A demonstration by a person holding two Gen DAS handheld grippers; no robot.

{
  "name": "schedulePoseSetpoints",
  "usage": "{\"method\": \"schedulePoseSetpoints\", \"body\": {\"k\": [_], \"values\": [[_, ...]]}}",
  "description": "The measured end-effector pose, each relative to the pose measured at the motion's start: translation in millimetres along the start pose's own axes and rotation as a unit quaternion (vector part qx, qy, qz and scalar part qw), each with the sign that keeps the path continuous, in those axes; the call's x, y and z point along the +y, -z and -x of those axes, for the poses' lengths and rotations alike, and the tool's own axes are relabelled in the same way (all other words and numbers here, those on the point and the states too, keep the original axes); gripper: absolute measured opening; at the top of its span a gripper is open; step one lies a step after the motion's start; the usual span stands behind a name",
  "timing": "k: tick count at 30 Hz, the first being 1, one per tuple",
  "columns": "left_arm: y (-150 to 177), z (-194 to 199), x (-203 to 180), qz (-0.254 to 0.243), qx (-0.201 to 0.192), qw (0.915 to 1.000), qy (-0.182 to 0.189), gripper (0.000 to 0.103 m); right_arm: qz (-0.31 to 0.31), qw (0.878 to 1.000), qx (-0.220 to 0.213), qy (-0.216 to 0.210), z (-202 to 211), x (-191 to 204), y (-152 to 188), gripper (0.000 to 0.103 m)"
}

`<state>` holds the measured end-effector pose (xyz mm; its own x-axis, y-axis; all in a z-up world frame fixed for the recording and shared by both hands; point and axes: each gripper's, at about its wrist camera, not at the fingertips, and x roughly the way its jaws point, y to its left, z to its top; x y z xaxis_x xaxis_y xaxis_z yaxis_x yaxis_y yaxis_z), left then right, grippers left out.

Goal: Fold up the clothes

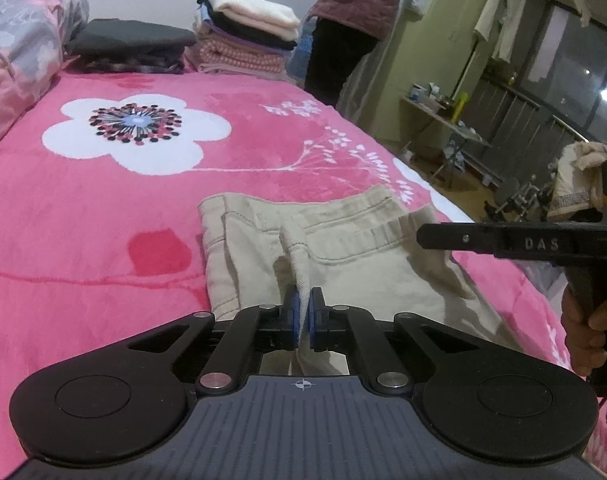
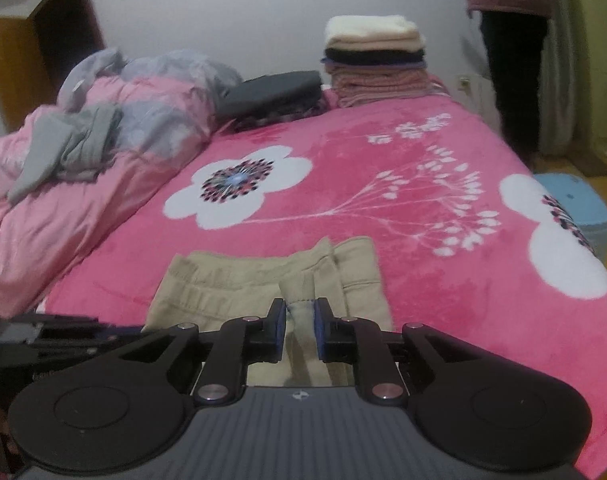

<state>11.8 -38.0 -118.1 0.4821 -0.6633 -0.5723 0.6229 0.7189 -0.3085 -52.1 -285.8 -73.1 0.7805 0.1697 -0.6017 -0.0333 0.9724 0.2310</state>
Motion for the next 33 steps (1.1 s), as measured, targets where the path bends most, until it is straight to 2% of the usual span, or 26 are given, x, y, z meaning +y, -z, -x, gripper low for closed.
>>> {"method": "schedulePoseSetpoints", "body": {"k": [5, 6, 8, 10, 14, 19, 21, 24, 27, 29, 33], "values": [[2, 0, 1, 0.006, -0.003, 1.0000, -0.004, 0.003, 0.024, 0.999, 0.021, 0.018, -13, 3, 2, 0.021], [2, 1, 0, 0.007, -0.008, 0.9999, -0.005, 0.003, 0.024, 0.999, 0.025, 0.022, -16, 2, 2, 0.019], [-2, 8, -1, 0.010, -0.024, 0.9996, -0.005, 0.002, 0.009, 1.000, 0.012, 0.018, -12, -1, 0, 0.000], [-8, 13, 0, 0.016, -0.039, 0.9991, -0.007, 0.002, -0.014, 1.000, -0.009, 0.008, -5, -4, -6, 0.000], [-23, 11, 7, 0.017, -0.052, 0.9982, -0.024, 0.002, 0.016, 1.000, -0.022, 0.009, -8, 3, -17, 0.000], [-20, -13, 21, 0.023, -0.021, 0.9982, -0.052, 0.002, 0.059, 0.998, -0.015, 0.020, -32, 10, -18, 0.000], [-17, -16, 18, 0.004, -0.022, 0.9982, -0.056, 0.002, 0.063, 0.998, 0.000, 0.029, -42, 9, -11, 0.001], [-17, -13, 17, 0.002, -0.024, 0.9980, -0.057, 0.005, 0.047, 0.998, 0.008, 0.032, -45, 4, -6, 0.007], [-19, -6, 23, 0.020, -0.030, 0.9979, -0.054, 0.021, 0.030, 0.999, -0.003, 0.025, -35, 0, -9, 0.020], [-20, -3, 26, 0.023, -0.035, 0.9975, -0.056, 0.037, 0.027, 0.999, -0.013, 0.024, -29, -1, -10, 0.035], [-19, -11, 33, 0.032, -0.012, 0.9990, -0.029, 0.041, 0.036, 0.999, -0.011, 0.026, -32, -7, -13, 0.036]]}}
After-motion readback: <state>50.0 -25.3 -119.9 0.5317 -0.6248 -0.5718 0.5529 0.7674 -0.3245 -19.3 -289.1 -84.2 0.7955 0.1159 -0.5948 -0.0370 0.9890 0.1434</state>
